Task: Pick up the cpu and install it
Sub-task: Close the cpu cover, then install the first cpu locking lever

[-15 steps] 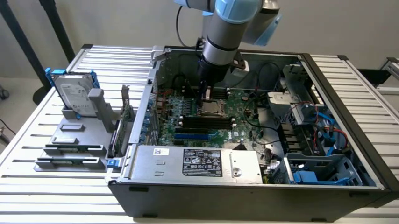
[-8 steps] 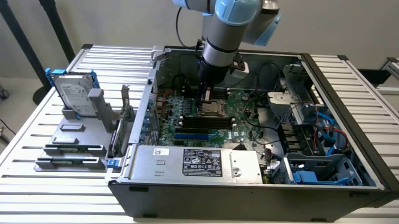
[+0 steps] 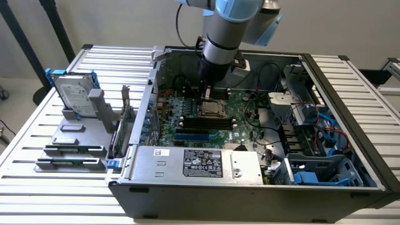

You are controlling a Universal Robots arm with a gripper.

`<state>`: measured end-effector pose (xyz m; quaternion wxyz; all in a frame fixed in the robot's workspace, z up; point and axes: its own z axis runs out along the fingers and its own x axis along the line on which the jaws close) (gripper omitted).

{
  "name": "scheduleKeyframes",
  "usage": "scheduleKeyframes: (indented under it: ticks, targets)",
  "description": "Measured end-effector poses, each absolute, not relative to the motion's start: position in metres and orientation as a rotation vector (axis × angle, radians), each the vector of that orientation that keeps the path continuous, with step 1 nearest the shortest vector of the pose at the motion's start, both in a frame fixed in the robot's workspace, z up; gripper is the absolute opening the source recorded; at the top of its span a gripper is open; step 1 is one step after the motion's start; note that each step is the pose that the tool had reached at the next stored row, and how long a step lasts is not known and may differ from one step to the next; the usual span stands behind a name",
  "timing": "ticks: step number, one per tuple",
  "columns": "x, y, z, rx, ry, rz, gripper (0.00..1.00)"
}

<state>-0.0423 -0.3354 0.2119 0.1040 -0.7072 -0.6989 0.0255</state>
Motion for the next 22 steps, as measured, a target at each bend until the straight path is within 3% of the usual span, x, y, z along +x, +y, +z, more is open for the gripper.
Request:
scheduleKeyframes:
  ticks: [22]
  targets:
    - [-0.091, -0.337, 0.227, -2.076, -1.998, -0.004, 0.11]
